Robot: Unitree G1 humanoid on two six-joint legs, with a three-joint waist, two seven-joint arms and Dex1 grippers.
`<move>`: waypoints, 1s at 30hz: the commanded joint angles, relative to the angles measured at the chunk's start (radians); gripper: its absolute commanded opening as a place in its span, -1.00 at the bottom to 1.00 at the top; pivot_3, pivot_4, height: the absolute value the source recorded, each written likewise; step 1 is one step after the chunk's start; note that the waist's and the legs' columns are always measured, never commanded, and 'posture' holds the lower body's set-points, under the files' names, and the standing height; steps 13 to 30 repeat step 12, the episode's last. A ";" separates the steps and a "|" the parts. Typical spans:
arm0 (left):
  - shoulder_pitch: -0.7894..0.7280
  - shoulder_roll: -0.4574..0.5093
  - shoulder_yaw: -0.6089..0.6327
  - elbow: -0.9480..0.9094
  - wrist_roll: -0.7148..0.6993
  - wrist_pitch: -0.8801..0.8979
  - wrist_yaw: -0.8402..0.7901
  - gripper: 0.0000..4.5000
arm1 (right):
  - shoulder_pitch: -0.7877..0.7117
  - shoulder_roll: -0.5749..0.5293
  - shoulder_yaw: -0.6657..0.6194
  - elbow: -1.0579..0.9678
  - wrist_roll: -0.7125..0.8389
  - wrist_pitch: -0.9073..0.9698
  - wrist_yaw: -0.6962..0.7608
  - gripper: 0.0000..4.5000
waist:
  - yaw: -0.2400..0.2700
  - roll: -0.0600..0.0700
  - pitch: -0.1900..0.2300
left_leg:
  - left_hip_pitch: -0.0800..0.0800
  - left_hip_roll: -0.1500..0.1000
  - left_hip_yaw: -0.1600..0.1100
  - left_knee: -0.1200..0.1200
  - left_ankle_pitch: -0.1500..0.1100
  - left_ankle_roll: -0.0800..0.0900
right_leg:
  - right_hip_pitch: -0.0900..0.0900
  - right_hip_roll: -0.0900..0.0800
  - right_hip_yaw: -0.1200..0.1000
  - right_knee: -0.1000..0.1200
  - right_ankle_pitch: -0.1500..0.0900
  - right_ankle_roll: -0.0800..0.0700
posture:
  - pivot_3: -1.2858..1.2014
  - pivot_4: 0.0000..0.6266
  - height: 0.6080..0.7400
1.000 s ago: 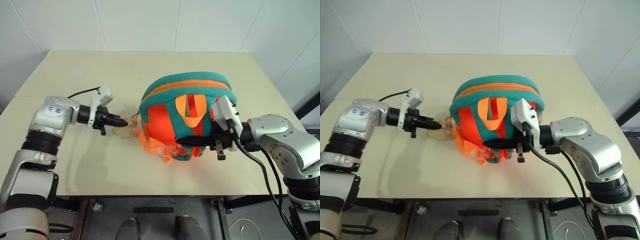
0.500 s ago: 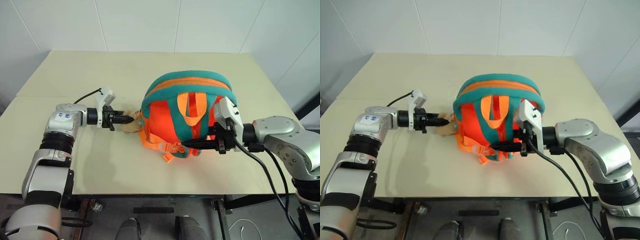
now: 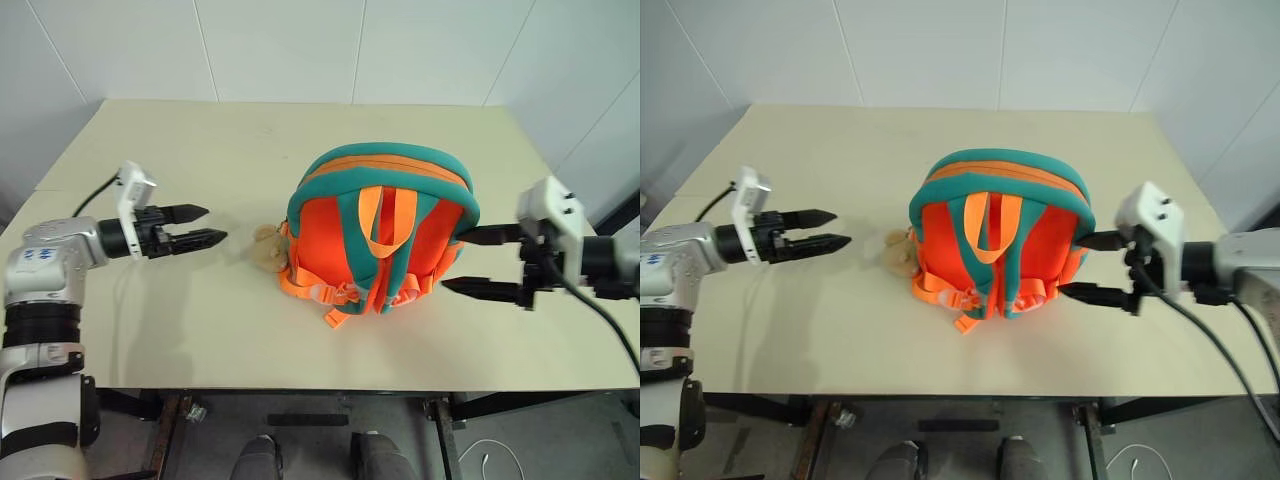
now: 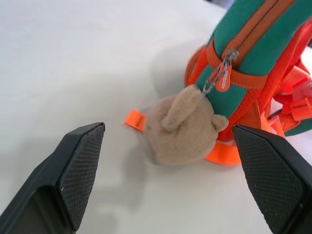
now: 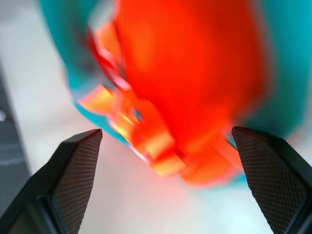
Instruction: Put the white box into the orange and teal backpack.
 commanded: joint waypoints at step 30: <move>0.041 -0.056 0.125 -0.008 -0.097 -0.312 -0.067 0.99 | -0.053 0.143 -0.092 0.247 -0.081 -0.210 -0.091 1.00 | -0.002 0.000 0.000 | 0.000 0.000 0.001 0.000 0.000 -0.001 | 0.000 0.000 0.000 0.001 0.000 0.000 | 0.03 -0.52 1.00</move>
